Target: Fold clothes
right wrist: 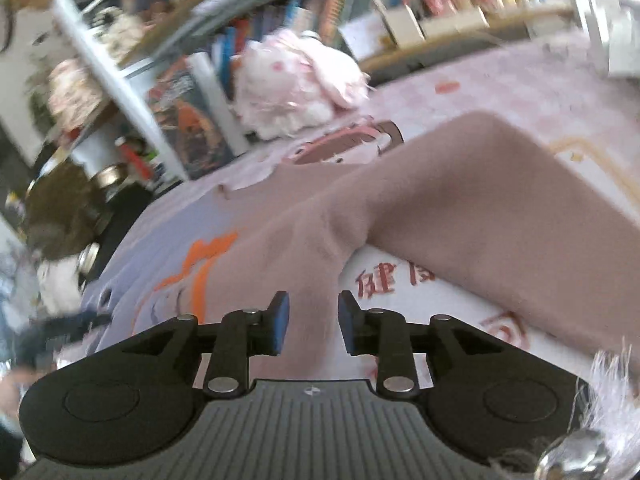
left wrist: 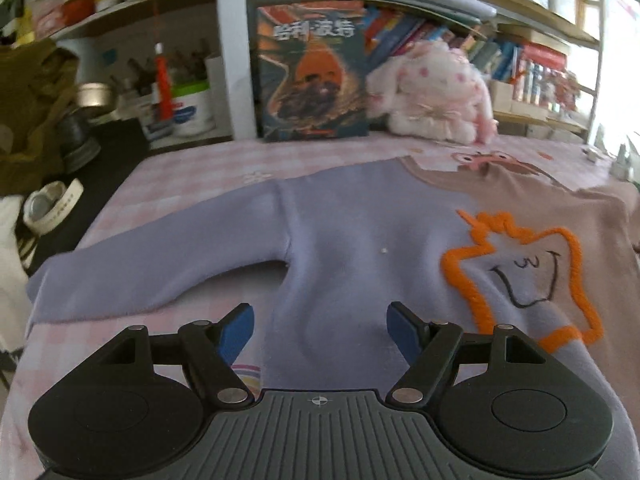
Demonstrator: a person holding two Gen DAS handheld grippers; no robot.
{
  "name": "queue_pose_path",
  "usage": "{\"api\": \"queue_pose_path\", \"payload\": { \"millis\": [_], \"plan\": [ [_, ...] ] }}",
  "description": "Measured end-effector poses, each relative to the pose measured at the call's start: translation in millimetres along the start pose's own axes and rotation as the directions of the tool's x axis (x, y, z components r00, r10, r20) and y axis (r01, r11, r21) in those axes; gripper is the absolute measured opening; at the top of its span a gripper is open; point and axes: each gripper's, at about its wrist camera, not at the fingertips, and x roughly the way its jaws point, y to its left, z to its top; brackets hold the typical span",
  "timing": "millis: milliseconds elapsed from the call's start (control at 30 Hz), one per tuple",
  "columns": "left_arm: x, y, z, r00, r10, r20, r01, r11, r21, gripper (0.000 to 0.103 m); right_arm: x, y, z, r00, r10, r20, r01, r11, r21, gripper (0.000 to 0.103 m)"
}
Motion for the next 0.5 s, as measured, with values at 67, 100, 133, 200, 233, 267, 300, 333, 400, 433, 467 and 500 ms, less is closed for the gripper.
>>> {"api": "queue_pose_path", "payload": {
  "millis": [67,100,133,200,233,267,300,333,400,433,467,500],
  "plan": [
    [2.2,0.5,-0.5,1.0,-0.013,0.005,0.013,1.0,-0.026,0.075,18.8,-3.2,18.4,1.0,-0.025,0.019,0.024,1.0,0.011,0.006],
    [3.3,0.7,-0.7,1.0,-0.02,0.008,0.02,0.999,-0.039,0.075,27.6,-3.8,31.8,0.998,-0.045,0.037,0.045,0.999,0.01,0.005],
    [6.8,-2.1,-0.5,1.0,-0.029,0.006,0.029,0.998,-0.05,0.075,36.4,-4.0,45.6,0.996,-0.07,0.055,0.07,0.998,0.001,0.002],
    [14.6,-10.2,1.1,0.999,-0.044,0.001,0.044,0.997,-0.066,0.075,60.4,3.4,72.3,0.981,-0.162,0.103,0.171,0.982,-0.084,0.002],
    [17.1,-14.4,3.0,0.999,-0.049,0.004,0.049,0.997,-0.063,0.075,74.8,7.5,83.8,0.974,-0.197,0.112,0.211,0.97,-0.125,0.003],
    [19.2,-18.4,4.9,0.999,-0.054,0.007,0.054,0.997,-0.059,0.075,90.4,8.6,92.6,0.975,-0.206,0.085,0.217,0.965,-0.145,0.004],
    [20.1,-22.8,5.2,0.998,-0.054,0.011,0.055,0.997,-0.052,0.075,102.8,7.0,98.4,0.977,-0.207,0.043,0.211,0.966,-0.151,0.005],
    [20.1,-23.2,4.8,0.999,-0.049,0.012,0.049,0.998,-0.049,0.075,111.6,4.8,101.7,0.977,-0.211,0.006,0.21,0.966,-0.151,0.005],
    [19.8,-22.8,3.8,0.999,-0.035,0.014,0.036,0.998,-0.044,0.075,110.2,4.5,99.8,0.977,-0.214,0.007,0.212,0.961,-0.176,0.005],
    [17.8,-19.6,2.1,0.999,-0.033,0.014,0.034,0.998,-0.051,0.075,103.1,5.2,95.6,0.977,-0.212,0.021,0.212,0.957,-0.2,0.005],
    [15.6,-16.0,0.3,0.999,-0.033,0.013,0.033,0.998,-0.059,0.075,92.6,6.1,89.4,0.977,-0.209,0.036,0.211,0.949,-0.232,0.007],
    [13.4,-12.4,-1.5,0.999,-0.032,0.013,0.033,0.997,-0.067,0.075,81.2,6.9,81.9,0.977,-0.207,0.047,0.212,0.941,-0.265,0.013]
  ]
}}
